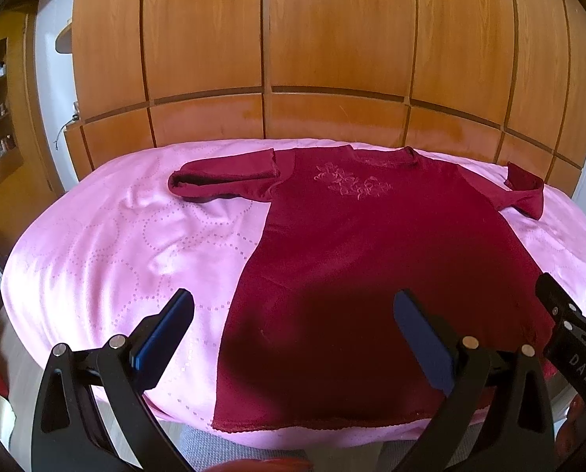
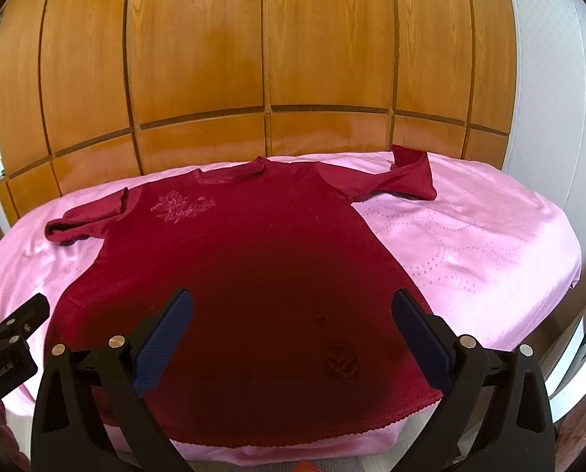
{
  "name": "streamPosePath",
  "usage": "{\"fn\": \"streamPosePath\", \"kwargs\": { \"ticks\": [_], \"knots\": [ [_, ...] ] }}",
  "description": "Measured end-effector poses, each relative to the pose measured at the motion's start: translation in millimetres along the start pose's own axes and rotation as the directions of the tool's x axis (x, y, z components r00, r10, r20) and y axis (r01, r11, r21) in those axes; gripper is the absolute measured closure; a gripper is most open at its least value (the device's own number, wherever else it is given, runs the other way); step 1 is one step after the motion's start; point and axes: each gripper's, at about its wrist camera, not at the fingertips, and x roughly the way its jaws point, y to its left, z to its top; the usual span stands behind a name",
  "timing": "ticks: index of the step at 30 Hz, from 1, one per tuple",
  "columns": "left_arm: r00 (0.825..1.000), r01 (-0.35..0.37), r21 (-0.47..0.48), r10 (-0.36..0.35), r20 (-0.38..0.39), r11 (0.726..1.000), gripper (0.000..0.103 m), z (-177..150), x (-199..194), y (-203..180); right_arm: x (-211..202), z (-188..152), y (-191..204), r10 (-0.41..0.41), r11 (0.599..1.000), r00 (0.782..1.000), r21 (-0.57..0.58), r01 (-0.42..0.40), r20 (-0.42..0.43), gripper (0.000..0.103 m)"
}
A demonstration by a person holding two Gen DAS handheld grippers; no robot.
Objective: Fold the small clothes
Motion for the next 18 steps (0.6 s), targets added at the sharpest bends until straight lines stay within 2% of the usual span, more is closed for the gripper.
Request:
{"fn": "streamPosePath", "kwargs": {
  "ticks": [18],
  "knots": [
    [0.999, 0.004, -0.007, -0.004, -0.037, 1.000, 0.002, -0.4, 4.5, 1.4, 2.9, -2.9, -0.1, 0.005, 1.000, 1.000, -0.002, -0.005, -0.015, 0.003]
  ]
}}
